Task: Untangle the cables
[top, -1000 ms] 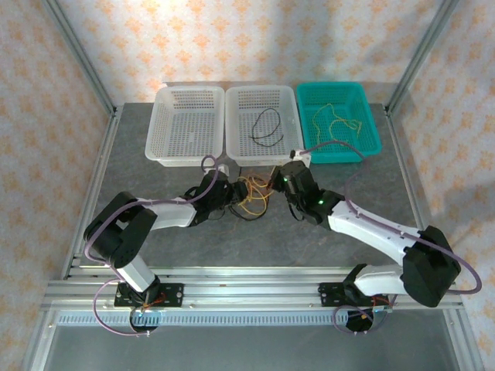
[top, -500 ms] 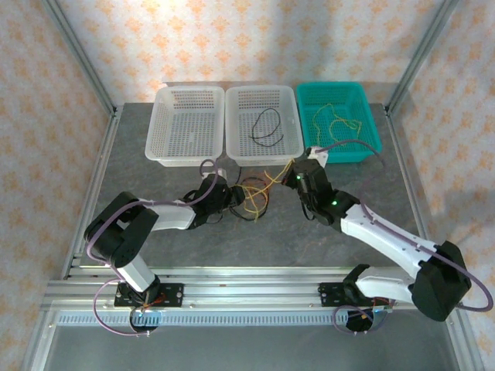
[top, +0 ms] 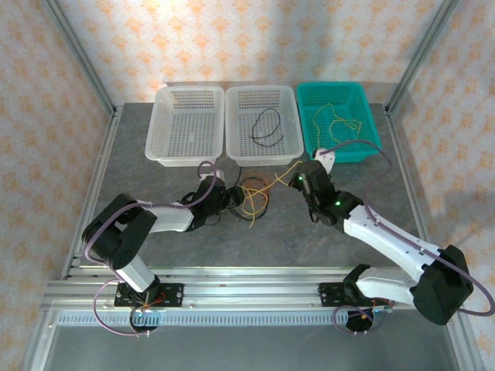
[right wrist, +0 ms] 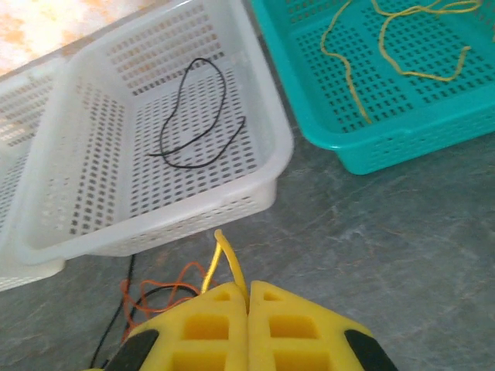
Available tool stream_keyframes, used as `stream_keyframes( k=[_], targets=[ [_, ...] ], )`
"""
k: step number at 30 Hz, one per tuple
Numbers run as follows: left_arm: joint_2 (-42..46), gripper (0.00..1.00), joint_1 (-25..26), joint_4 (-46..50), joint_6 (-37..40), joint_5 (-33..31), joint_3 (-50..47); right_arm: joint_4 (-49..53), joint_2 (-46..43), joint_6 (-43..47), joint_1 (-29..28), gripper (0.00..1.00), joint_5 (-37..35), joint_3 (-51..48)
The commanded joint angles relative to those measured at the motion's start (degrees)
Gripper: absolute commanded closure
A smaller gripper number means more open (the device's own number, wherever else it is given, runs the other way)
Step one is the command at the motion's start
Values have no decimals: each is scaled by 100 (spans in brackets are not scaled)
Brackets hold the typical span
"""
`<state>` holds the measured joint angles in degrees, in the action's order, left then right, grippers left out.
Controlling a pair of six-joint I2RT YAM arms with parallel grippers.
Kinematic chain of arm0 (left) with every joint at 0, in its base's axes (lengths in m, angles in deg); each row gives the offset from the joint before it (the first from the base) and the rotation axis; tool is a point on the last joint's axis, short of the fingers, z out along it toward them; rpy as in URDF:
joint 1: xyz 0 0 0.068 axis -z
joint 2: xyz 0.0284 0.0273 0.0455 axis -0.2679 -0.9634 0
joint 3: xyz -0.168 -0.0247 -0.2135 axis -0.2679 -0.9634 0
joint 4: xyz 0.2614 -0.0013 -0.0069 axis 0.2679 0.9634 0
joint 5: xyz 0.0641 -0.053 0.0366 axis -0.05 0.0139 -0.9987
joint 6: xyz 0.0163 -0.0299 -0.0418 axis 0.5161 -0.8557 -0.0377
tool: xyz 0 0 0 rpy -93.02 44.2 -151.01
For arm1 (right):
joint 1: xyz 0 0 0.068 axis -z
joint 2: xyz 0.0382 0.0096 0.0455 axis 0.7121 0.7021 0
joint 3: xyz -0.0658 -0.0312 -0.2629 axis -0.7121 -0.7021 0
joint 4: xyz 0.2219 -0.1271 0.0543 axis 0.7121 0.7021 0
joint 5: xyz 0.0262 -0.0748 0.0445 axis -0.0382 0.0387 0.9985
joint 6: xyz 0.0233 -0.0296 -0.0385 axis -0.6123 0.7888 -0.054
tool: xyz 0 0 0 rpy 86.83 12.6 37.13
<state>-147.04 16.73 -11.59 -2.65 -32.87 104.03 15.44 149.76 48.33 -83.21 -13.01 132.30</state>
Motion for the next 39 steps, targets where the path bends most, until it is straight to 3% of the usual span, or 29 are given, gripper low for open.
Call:
stream_keyframes(
  k=[1,4,9,15,18,21,25,32,39],
  targets=[
    [236,33,-214,251,166,-257,-333,195,-206,-132,150,100,-1134,208],
    [577,30,-282,-382,393,288,-520,-63,-200,67,159,100,-797,128],
    [968,27,-325,-1288,663,1362,-555,-821,-128,459,159,100,510,-53],
    [991,16,-532,-2041,357,2043,-605,-1259,79,743,159,100,1641,-68],
    [1049,15,-577,-1911,392,1958,-577,-1209,165,757,150,100,1743,-15],
    [1130,16,-567,-1063,784,1553,-366,-845,235,623,153,100,1168,94],
    [1219,26,-435,-21,1457,904,-112,-591,203,701,158,100,821,207],
    [880,32,-299,30,1546,899,-4,-544,237,908,151,100,1432,352],
    [711,30,-244,-83,1190,413,210,519,943,881,85,100,1229,863]
  ],
)
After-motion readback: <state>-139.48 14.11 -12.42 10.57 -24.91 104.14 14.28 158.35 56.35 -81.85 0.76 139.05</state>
